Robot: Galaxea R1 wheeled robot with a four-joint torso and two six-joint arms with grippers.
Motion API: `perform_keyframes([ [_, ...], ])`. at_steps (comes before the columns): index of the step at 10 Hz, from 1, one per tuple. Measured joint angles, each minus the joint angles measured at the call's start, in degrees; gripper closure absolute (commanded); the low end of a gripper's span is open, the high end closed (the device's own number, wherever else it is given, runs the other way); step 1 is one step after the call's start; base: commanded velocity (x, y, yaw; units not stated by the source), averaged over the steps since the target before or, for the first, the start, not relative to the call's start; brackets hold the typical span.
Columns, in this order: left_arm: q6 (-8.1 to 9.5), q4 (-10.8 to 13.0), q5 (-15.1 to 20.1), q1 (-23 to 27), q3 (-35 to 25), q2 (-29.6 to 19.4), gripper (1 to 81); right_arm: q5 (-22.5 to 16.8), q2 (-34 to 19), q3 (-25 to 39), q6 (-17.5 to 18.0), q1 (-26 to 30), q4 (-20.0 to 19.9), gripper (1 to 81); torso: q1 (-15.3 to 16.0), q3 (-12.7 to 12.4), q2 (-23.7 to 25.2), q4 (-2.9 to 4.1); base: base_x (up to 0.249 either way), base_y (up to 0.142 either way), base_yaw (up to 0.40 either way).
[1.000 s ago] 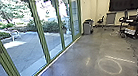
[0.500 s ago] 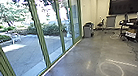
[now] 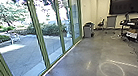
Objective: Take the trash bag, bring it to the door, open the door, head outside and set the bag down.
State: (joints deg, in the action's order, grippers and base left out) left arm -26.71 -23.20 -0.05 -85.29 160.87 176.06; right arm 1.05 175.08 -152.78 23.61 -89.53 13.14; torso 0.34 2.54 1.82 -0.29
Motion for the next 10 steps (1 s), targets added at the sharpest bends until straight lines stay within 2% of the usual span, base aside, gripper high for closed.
perform_keyframes([
  [10,0.00,0.0,0.0,0.0,0.1,0.1,81.1,0.0,0.1,-0.2,0.0,-0.1,0.0,1.0,0.0,0.0,0.0,0.00,0.120,-0.071,0.000],
])
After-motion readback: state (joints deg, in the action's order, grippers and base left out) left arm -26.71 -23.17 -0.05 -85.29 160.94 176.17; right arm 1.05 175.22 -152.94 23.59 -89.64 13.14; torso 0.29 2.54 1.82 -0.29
